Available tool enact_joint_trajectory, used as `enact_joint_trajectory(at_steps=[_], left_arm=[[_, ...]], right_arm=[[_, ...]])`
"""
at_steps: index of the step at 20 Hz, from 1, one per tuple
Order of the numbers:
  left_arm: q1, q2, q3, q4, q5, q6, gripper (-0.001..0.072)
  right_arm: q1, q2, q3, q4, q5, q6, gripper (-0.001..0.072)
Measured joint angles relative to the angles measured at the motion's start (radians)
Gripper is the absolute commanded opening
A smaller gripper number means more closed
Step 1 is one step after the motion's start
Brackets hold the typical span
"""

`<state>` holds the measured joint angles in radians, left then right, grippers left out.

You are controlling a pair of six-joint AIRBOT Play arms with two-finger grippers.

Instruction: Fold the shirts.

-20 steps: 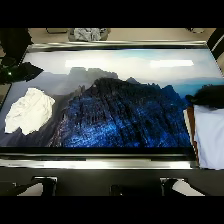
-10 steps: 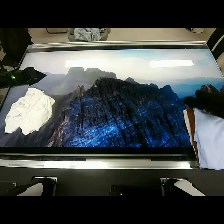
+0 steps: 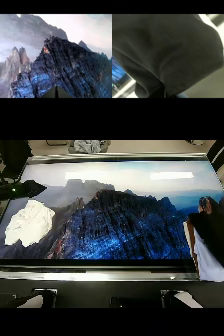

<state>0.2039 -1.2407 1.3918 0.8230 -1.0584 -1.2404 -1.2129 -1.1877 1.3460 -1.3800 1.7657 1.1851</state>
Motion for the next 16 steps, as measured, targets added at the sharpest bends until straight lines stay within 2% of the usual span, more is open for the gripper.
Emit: enact_joint_trajectory(at_steps=[2, 3, 4, 5, 9, 12, 14, 16], left_arm=[[0.0, 0.0, 0.0, -0.014, 0.0, 0.0, 0.0027], [0.0, 0.0, 0.0, -0.022, 0.001, 0.0, 0.0027], [0.0, 0.0, 0.0, -0.029, 0.001, 0.0, 0.0027], [0.0, 0.0, 0.0, -0.038, 0.001, 0.0, 0.0027], [0.0, 0.0, 0.014, -0.084, 0.0, 0.0, 0.0025], [-0.012, 0.0, 0.089, -0.087, 0.002, 0.0, 0.0023], [-0.053, -0.009, 0.185, 0.029, 0.014, -0.039, 0.0023], [-0.115, -0.03, 0.267, 0.245, 0.017, -0.136, 0.0026]], right_arm=[[-0.002, 0.019, -0.104, -0.047, -0.048, -0.001, 0.0034], [-0.002, 0.026, -0.154, -0.064, -0.072, -0.001, 0.0146], [-0.002, 0.03, -0.195, -0.075, -0.092, -0.001, 0.0461], [-0.002, 0.034, -0.227, -0.092, -0.106, -0.003, 0.0717], [-0.002, 0.044, -0.221, -0.102, -0.186, -0.038, 0.0692], [0.041, 0.047, -0.026, -0.061, -0.302, -0.089, 0.068], [0.15, 0.048, 0.137, -0.032, -0.427, -0.131, 0.0675], [0.316, 0.048, 0.242, -0.006, -0.531, -0.154, 0.0675]])
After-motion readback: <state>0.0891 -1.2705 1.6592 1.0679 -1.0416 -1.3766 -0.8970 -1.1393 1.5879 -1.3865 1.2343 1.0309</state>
